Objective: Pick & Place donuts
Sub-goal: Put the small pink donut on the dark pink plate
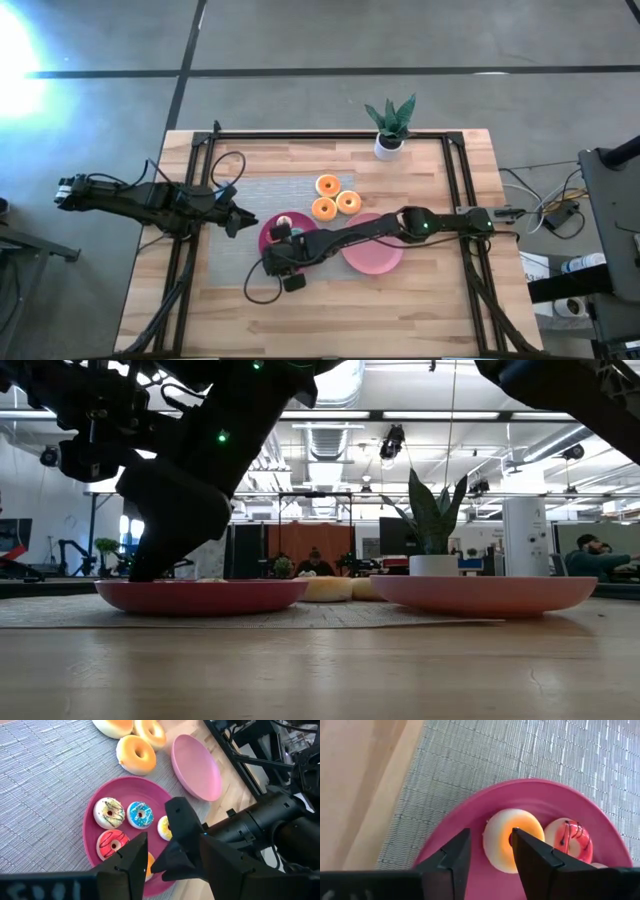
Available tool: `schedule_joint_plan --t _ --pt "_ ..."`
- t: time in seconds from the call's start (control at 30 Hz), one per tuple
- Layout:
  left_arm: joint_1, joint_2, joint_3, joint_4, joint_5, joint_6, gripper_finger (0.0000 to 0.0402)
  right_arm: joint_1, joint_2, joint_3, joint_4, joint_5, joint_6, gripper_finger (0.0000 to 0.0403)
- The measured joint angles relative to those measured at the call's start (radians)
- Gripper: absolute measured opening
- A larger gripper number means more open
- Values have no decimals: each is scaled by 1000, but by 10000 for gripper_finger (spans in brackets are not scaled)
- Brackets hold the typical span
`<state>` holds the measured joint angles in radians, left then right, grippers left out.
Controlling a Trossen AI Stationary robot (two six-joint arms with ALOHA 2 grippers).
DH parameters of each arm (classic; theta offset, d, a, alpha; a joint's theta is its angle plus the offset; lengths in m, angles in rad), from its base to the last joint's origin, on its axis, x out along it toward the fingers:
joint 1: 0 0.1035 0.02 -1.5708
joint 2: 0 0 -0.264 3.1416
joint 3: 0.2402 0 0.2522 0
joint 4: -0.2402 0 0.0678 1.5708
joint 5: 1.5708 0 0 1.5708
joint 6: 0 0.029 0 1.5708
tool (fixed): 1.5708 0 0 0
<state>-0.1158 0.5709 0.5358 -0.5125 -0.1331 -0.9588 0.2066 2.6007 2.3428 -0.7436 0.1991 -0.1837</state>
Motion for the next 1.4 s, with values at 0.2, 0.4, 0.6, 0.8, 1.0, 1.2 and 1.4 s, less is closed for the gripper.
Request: schedule_joint_plan --t 0.2,0.4,0.6,0.8,1.0,1.2,1.4 --pt "0 0 0 0 -17 0 151 -4 9 -2 4 0 0 146" --pt "0 0 0 0 -23 -5 151 -12 10 -16 21 -14 0 124" --pt "0 0 0 0 -23 -5 151 -18 9 -45 26 -17 30 65" --pt "0 0 0 0 -26 -5 151 -27 4 -55 34 -51 154 13" --pt "0 0 0 -6 -26 -6 151 -49 -44 -27 44 -91 408 10" --pt "0 -3 0 -29 -26 18 151 -87 -92 -72 52 -95 579 9" --pt "0 -16 -1 -74 -38 66 151 -153 -164 -159 132 -132 773 9"
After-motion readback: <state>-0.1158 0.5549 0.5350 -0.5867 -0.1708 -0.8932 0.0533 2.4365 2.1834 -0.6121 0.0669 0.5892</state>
